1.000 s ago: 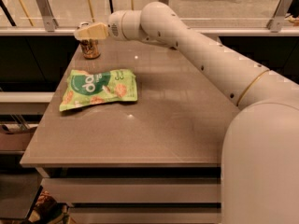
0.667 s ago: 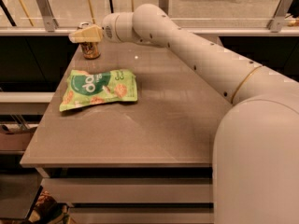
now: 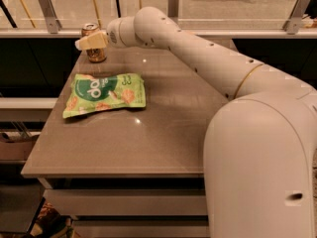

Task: Knock orange can over

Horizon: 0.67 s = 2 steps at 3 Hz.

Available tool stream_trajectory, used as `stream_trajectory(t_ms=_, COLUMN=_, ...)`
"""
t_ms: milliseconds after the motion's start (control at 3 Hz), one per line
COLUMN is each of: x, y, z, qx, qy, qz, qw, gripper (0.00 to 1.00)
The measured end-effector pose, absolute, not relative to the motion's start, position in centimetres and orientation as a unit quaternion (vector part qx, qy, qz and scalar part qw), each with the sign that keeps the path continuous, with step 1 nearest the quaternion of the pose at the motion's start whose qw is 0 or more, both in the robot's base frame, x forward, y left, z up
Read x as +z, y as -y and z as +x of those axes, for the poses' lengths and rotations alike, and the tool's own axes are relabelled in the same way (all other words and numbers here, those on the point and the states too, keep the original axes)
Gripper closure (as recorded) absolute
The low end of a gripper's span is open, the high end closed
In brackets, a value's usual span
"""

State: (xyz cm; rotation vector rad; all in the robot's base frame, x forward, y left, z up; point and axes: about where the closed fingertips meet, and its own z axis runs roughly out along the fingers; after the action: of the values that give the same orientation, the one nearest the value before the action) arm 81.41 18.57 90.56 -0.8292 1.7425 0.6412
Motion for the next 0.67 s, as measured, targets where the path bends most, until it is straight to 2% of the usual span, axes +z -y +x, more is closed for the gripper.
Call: stream_trajectory(t_ms=667, x=88.5, y=-19.0, z=82.7, qx=0.294, qy=-0.702, qz=-0.34, qw=0.553, gripper=0.0)
